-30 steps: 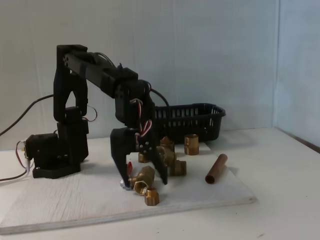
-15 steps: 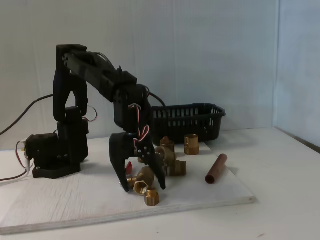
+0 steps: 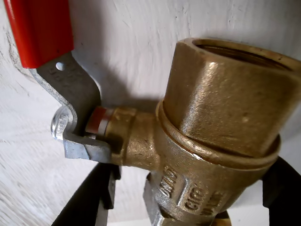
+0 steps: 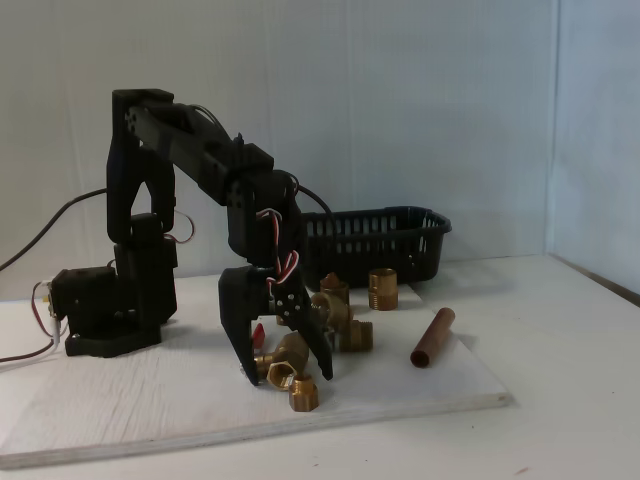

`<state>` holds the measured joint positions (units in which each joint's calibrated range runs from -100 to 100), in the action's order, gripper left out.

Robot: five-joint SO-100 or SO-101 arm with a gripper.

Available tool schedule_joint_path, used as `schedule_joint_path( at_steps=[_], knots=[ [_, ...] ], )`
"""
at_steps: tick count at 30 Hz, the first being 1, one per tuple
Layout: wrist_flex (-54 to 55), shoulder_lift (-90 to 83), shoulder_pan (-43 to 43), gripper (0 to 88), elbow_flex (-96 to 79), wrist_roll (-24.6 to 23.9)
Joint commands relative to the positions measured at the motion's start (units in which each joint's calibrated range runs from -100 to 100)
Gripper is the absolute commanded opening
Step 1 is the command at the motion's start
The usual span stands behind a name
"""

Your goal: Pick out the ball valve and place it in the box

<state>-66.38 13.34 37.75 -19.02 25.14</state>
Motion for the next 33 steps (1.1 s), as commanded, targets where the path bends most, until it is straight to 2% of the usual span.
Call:
schedule_joint_path(
  at_steps=[1, 3, 8, 11, 33],
  knots=[
    [-0.04, -2.70, -0.34, 30.6, 0.52, -0.14],
    [-0.04, -2.70, -0.34, 28.6, 0.52, -0.14],
    [-0.04, -2.70, -0.34, 15.8, 0.52, -0.08],
    [-0.04, -2.70, -0.34, 12.1, 0.52, -0.08],
    [-0.04, -2.87, -0.34, 10.5, 0.16, -0.08]
  ],
)
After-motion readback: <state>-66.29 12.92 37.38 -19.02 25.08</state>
